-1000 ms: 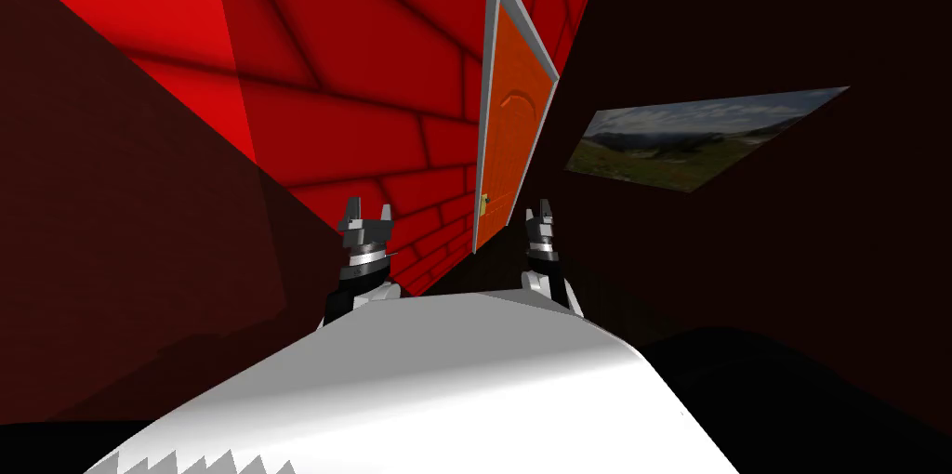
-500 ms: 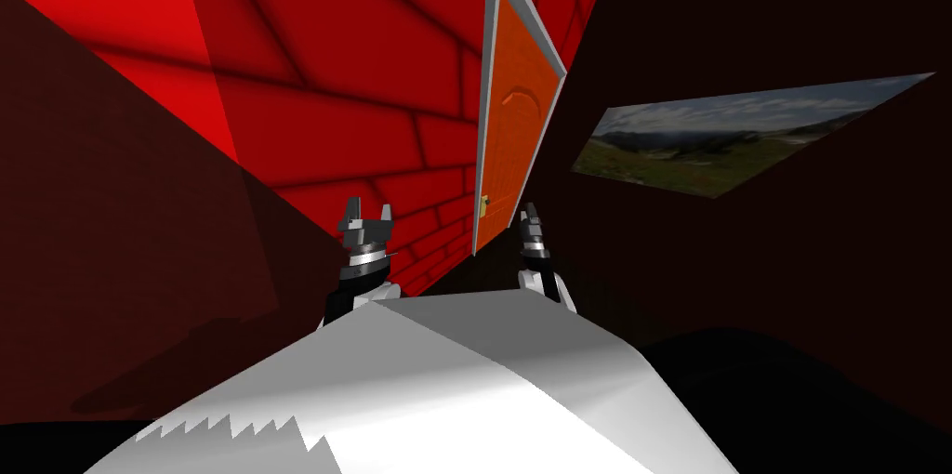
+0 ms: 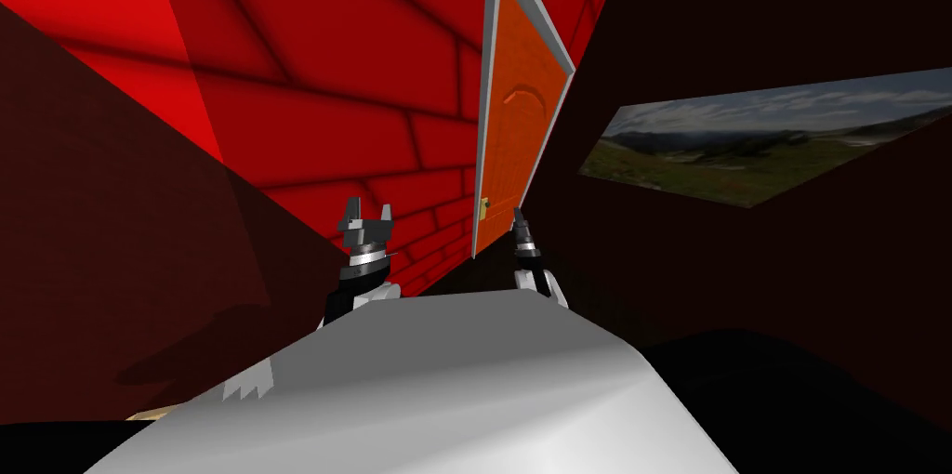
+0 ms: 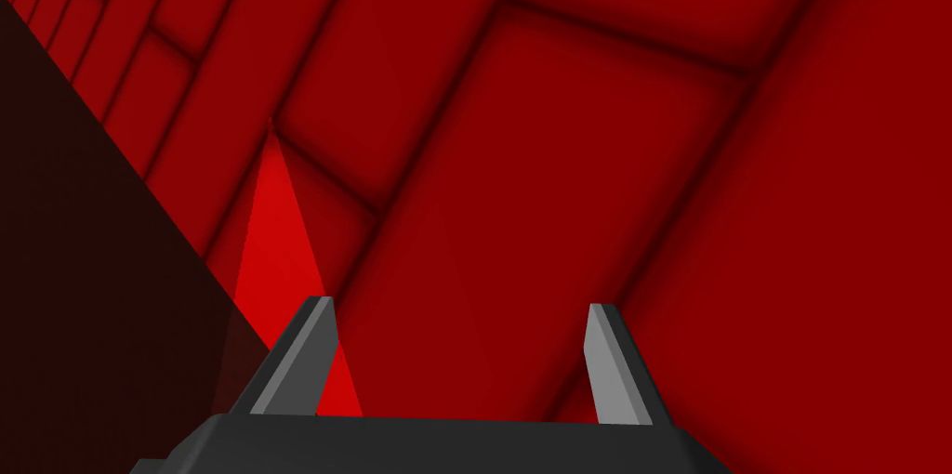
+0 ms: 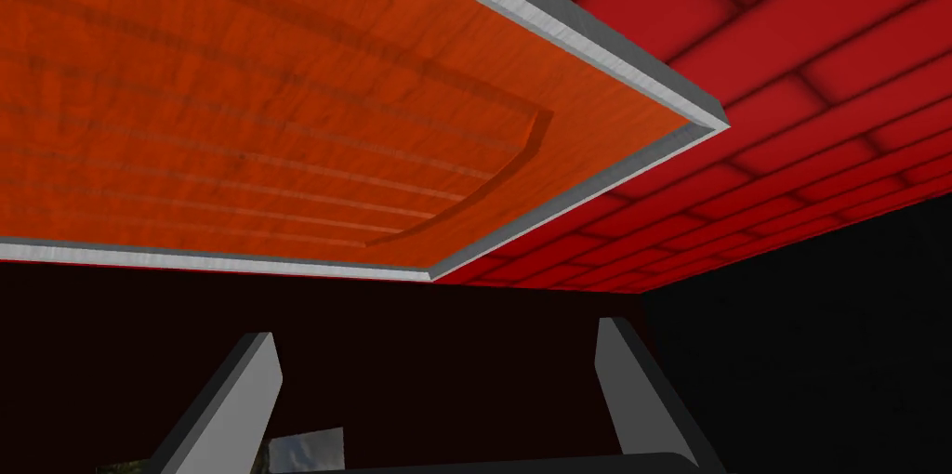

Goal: Pull the door open

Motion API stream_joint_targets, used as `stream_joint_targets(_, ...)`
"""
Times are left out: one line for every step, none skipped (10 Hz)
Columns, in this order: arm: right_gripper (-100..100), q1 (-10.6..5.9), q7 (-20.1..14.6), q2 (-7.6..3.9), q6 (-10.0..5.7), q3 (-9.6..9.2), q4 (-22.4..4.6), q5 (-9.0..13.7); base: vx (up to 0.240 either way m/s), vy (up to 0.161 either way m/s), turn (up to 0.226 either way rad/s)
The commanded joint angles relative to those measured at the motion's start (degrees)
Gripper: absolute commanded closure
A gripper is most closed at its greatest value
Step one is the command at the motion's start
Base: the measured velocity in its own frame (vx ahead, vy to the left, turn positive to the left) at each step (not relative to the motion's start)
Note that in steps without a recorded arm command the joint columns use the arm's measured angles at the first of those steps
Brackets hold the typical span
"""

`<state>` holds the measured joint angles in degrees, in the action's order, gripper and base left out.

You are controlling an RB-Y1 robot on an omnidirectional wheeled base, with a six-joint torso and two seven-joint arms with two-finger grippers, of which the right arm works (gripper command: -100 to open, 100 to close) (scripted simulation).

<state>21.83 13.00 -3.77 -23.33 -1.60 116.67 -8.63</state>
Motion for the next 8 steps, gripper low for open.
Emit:
stream_joint_targets(-100, -0.96, 2.3, -0.79, 0.11, -0.31, -2.28, -1.79, 0.064, -0.116, 0.113)
stream_joint_targets(-100, -1.64, 3.75, -1.16, 0.08, -0.57, -3.89, -2.97, 0.08, -0.113, 0.113)
stream_joint_targets(-100, -2.35, 5.26, -1.54, 0.05, -0.84, -5.56, -4.19, 0.092, -0.122, 0.099)
stream_joint_targets(-100, -3.06, 6.77, -1.92, 0.02, -1.11, -7.23, -5.42, 0.077, -0.108, 0.111)
stream_joint_targets(-100, -3.06, 6.77, -1.92, 0.02, -1.11, -7.23, -5.42, 0.052, -0.057, 0.042)
stream_joint_targets(-100, -3.78, 8.31, -2.3, -0.02, -1.39, -8.94, -6.67, 0.052, -0.045, 0.06)
stream_joint_targets(-100, -4.51, 9.87, -2.68, -0.05, -1.67, -10.66, -7.94, 0.06, -0.075, 0.116)
stream_joint_targets(-100, -5.24, 11.42, -3.06, -0.09, -1.95, -12.38, -9.2, 0.08, -0.098, 0.14)
